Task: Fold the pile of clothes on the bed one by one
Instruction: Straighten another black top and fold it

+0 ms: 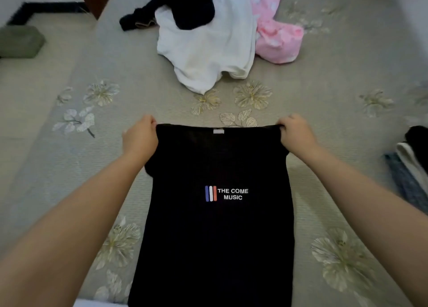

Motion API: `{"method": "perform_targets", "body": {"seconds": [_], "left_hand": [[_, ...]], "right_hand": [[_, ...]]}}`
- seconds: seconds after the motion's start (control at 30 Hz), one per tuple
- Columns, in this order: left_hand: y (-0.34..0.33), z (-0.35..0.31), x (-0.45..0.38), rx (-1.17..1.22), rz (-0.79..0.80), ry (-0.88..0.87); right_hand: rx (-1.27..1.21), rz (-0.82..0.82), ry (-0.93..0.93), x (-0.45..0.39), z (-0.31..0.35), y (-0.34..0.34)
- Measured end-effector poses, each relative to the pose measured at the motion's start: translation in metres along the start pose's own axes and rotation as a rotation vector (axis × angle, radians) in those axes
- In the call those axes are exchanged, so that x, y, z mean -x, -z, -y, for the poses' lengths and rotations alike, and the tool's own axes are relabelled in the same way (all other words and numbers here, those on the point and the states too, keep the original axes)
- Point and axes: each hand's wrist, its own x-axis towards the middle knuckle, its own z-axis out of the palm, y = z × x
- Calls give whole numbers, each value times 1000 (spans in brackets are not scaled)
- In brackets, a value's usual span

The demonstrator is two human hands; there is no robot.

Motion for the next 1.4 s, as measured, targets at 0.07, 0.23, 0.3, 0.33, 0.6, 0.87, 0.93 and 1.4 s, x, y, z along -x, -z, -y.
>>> {"method": "perform_targets", "body": {"seconds": [0.07, 0.23, 0.3, 0.33, 0.6, 0.87, 0.93, 1.4], "left_hand": [[-25, 6, -8, 94, -60, 45], [-96, 34, -15, 124, 197, -97], [-123, 49, -15, 78, 298, -104], [-134, 56, -15, 48, 331, -101], [-174, 72, -30, -59, 264, -233], [-189, 26, -58, 81, 326, -322], [-178, 30, -68, 210, 134, -235], [-198, 63, -83, -39, 151, 2]], "right_hand": [[-6, -17, 10, -14, -9, -17], [13, -8, 60, -25, -31, -60], [9, 16, 42, -26, -37, -77], [-9, 42, 9, -26, -39, -85], [-308, 246, -348, -5, -73, -117], [-330, 62, -314, -12, -81, -96], [-228, -50, -265, -17, -87, -77], [408, -7, -458, -27, -111, -139]]}}
